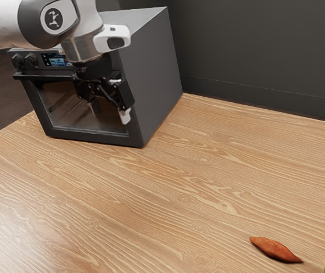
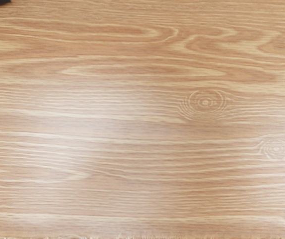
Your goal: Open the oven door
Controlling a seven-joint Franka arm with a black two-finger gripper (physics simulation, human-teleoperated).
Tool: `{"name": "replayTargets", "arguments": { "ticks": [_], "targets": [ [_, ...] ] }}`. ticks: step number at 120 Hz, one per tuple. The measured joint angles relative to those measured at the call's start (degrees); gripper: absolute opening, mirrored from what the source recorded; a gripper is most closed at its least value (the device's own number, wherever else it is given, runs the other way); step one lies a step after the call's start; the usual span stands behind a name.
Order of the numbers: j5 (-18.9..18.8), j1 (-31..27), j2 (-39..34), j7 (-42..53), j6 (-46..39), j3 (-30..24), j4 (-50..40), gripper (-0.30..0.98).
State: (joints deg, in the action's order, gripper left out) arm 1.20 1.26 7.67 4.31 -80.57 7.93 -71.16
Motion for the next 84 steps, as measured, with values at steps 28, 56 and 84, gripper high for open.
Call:
{"name": "replayTargets", "arguments": {
  "ticks": [28, 56, 84],
  "targets": [
    [0.56, 1.27, -3.63, 2.15, 1.65, 1.80, 6.03, 0.68],
    [-1.14, -5.18, -16.38, 22.15, -4.39, 22.85, 0.95, 0.68],
    [4.11, -3.86, -16.82, 48.63, -21.54, 25.41, -10.97, 0.69]
  ]
}}
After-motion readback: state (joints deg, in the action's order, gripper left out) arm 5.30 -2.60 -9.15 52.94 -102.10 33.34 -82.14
